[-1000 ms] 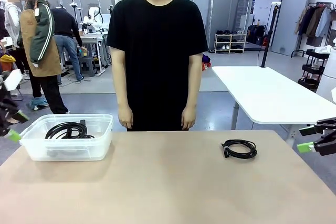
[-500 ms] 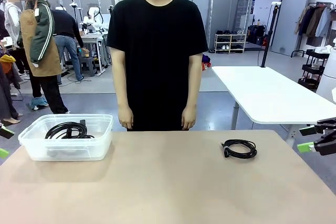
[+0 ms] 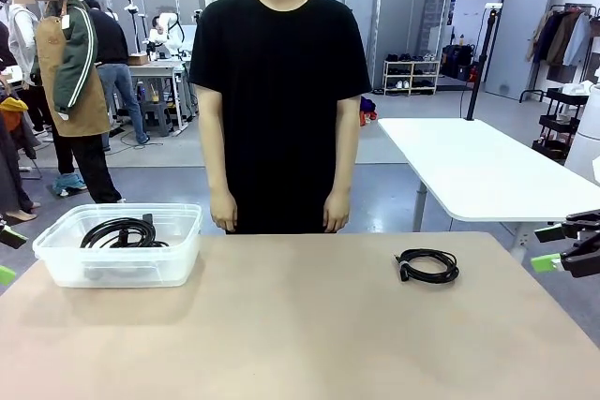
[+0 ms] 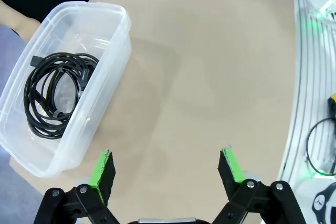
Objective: Organize and store the cables.
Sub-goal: Place the USB Extension Cable into the Organizing box.
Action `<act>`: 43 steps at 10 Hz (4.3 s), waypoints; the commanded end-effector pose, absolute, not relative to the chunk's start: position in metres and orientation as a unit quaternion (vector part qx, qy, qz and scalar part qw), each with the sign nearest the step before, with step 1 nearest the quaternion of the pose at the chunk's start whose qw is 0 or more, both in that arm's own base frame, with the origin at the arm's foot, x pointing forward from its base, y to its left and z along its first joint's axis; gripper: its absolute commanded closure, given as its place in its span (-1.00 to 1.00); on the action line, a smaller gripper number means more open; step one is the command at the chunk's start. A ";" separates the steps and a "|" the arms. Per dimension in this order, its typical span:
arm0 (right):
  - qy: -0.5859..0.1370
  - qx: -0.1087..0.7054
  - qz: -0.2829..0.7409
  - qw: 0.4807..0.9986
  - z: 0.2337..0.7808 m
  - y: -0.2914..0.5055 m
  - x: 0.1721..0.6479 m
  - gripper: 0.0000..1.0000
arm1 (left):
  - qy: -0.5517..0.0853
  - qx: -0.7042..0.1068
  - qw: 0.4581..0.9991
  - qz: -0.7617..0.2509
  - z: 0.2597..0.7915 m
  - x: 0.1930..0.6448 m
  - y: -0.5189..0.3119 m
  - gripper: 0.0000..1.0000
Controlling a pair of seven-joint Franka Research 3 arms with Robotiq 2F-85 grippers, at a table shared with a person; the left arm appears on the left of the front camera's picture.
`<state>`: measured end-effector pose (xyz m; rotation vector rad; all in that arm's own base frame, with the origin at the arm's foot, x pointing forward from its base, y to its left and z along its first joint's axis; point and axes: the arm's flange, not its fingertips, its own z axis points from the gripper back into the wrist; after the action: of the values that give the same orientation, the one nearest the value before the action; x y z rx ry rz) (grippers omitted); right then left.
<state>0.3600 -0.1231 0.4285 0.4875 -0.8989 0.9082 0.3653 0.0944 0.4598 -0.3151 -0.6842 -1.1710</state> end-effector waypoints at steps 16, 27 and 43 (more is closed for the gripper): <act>-0.116 0.047 0.181 0.976 0.377 0.125 0.614 -1.00 | -0.315 -0.142 0.771 -0.535 0.463 0.365 0.093 -1.00; -0.046 0.029 0.093 0.994 0.308 0.129 0.642 -0.56 | -0.315 -0.142 0.771 -0.535 0.463 0.365 0.093 -1.00; -0.075 0.041 0.175 0.981 0.406 0.260 0.565 0.92 | -0.315 -0.142 0.771 -0.535 0.463 0.365 0.093 -1.00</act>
<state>0.5842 0.2474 0.4171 0.0427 -0.1604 0.3776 0.3654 0.0942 0.4612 -0.3114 -0.6849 -1.1721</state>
